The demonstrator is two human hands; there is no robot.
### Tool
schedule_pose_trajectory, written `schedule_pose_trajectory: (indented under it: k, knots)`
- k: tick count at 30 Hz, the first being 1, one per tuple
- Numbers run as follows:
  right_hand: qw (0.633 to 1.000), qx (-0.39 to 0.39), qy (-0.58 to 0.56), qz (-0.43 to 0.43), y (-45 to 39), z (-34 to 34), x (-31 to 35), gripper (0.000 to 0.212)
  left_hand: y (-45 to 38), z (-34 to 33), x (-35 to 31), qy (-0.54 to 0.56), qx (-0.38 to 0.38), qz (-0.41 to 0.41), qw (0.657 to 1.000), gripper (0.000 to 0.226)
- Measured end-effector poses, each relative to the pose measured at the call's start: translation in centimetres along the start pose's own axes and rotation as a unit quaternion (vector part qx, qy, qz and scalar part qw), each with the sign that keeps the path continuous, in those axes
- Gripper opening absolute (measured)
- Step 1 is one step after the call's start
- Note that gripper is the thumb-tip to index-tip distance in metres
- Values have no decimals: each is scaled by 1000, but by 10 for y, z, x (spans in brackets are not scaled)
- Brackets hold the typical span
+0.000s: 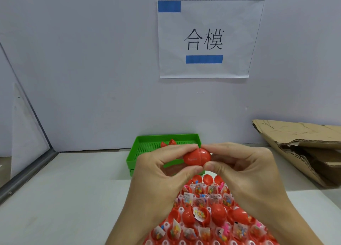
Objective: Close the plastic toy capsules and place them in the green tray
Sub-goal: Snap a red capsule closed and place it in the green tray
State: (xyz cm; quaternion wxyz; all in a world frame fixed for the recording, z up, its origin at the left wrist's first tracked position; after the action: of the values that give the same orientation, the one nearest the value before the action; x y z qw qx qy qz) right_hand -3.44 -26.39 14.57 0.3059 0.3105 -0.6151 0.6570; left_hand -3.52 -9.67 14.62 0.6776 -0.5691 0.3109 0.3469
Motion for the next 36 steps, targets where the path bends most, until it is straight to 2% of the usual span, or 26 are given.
schedule_pose_trajectory:
  k: [5,10,15,21,25,30,36]
  knots:
    - [998,0,63,20,-1,2,-3,32,-1,-2,1,-29,-1,-16,999,35]
    - [989,16,143,28,0,4,-8,38,-2,-2,3,-117,-6,-45,992,34]
    - [974,28,223,32,0,2,-13,29,-1,-5,4,-207,4,-99,973,31]
    - [963,46,262,28,2,-3,-18,23,0,-8,5,-242,23,-123,962,29]
    - [963,49,263,31,2,-2,-18,23,0,-7,9,-218,20,-109,970,27]
    - [976,41,215,27,1,5,-16,30,1,-3,18,-97,14,-27,995,37]
    - [980,34,196,19,1,6,-18,31,1,-1,18,-88,26,-2,996,36]
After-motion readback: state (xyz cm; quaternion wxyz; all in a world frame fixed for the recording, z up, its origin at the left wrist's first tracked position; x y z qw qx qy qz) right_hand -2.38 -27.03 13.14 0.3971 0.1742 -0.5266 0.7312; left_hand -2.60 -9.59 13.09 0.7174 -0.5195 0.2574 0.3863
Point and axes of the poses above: each hand's wrist, its own y-axis away from the middle knuckle, its own z-axis out of the back of the hand, x = y × z, the point moved 3 cm from there along -y, towards the middle knuckle, and after that the axes turned 1 degree about -x, right-handed, at the moved point
